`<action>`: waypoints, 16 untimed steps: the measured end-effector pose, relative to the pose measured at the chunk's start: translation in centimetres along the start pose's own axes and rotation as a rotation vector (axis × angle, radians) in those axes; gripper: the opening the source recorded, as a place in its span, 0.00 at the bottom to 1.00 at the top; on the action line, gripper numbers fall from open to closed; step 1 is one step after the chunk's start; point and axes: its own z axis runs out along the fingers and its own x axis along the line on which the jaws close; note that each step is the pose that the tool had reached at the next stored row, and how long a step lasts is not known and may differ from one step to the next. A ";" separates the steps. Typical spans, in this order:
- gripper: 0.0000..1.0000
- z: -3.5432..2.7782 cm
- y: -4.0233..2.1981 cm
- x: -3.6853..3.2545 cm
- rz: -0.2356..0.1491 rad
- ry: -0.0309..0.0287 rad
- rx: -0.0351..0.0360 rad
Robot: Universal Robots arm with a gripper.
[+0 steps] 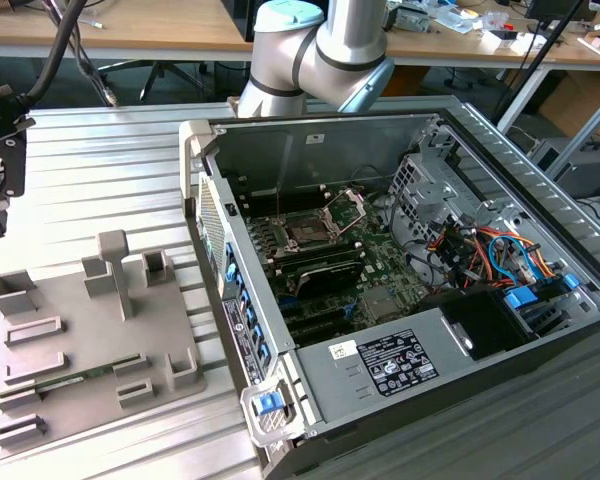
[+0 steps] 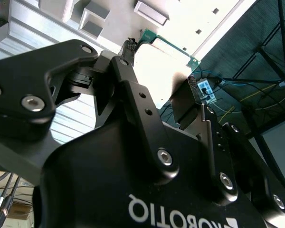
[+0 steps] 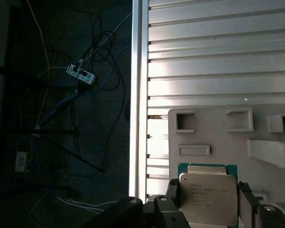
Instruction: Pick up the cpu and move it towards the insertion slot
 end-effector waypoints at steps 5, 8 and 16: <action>0.55 0.00 0.00 -0.19 0.000 0.0000 0.0000; 0.55 0.00 0.00 -0.30 0.000 0.0000 0.0000; 0.55 0.00 -0.01 -0.61 0.000 0.0000 0.0000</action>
